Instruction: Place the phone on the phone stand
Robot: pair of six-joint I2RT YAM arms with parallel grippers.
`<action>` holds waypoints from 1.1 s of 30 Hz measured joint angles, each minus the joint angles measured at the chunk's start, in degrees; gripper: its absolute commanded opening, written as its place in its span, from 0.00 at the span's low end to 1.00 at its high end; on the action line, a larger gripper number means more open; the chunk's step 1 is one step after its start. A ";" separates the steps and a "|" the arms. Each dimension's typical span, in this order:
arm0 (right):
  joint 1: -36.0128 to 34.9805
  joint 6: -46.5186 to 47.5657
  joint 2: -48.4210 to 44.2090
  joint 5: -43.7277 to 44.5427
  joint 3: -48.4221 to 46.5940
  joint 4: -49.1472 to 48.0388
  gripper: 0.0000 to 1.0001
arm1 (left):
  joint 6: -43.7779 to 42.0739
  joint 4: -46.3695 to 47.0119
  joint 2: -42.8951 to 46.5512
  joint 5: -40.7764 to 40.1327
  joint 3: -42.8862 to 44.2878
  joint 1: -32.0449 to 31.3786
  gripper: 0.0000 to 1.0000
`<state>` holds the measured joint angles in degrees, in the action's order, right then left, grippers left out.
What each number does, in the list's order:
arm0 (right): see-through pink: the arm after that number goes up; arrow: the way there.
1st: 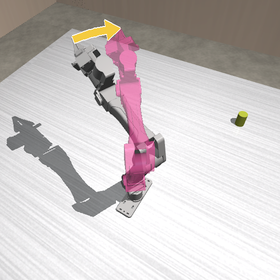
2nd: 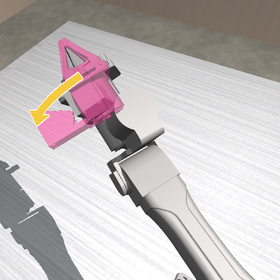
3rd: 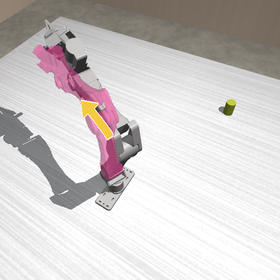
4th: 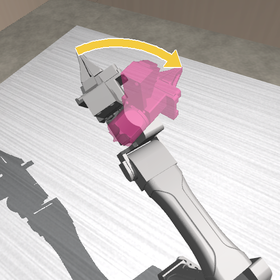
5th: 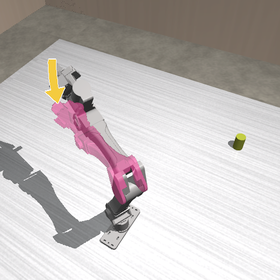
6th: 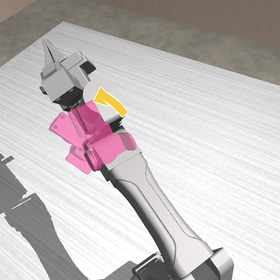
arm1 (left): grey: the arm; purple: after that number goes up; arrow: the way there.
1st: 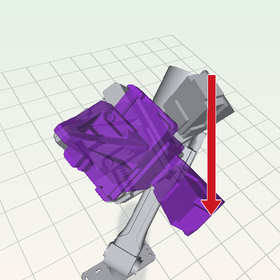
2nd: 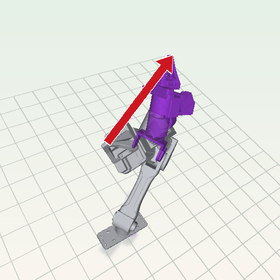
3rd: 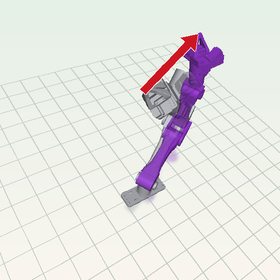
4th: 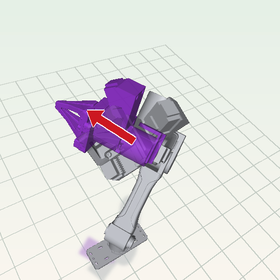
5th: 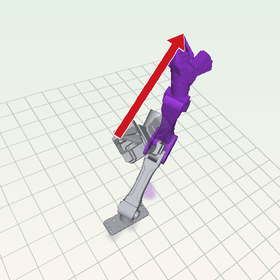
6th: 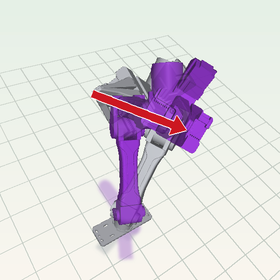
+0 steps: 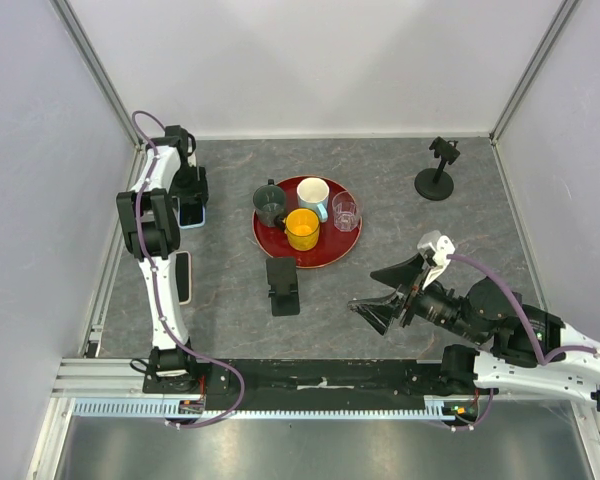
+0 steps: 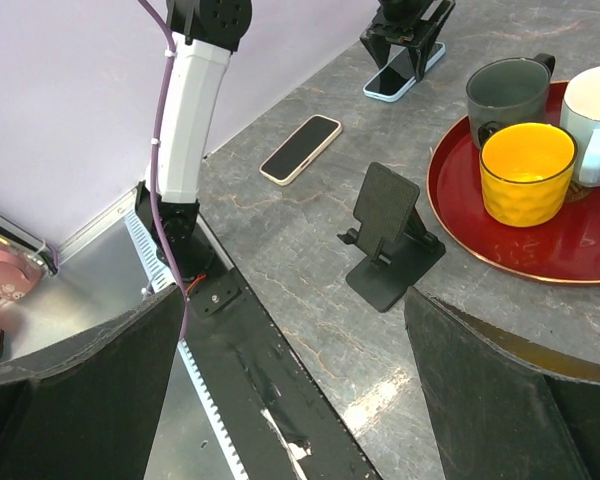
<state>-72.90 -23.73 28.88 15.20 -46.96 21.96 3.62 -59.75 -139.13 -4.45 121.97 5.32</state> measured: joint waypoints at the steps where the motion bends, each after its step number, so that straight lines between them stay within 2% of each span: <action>1: 0.00 -0.02 0.17 0.07 0.00 0.00 0.98 | 0.02 0.00 0.00 0.00 0.00 0.00 0.14; 2: 0.00 -0.02 0.37 0.11 0.00 0.00 0.98 | 0.04 0.02 0.00 -0.02 0.00 0.00 0.05; 3: 0.00 -0.02 0.55 0.15 0.00 0.00 0.98 | 0.13 0.02 0.00 -0.04 -0.04 0.00 0.02; 6: 0.00 -0.07 1.07 0.33 0.00 0.02 0.98 | 0.66 1.20 0.92 -0.31 -1.53 -0.07 0.02; 13: 0.00 -0.39 2.78 0.55 -0.57 0.24 0.98 | 4.20 9.18 8.68 -3.28 -14.69 -0.59 0.02; 20: 0.00 -1.09 5.03 1.86 -1.09 0.59 0.98 | 8.94 10.64 15.30 -4.57 -23.21 -0.59 0.02; 33: 0.00 -2.97 10.86 3.63 -2.84 1.25 0.98 | 16.79 16.74 38.71 -0.83 -33.68 -2.51 0.02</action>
<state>-72.90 -26.70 39.75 18.83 -49.80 23.20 20.40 -43.00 -100.42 -5.28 88.29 2.81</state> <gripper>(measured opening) 0.982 0.779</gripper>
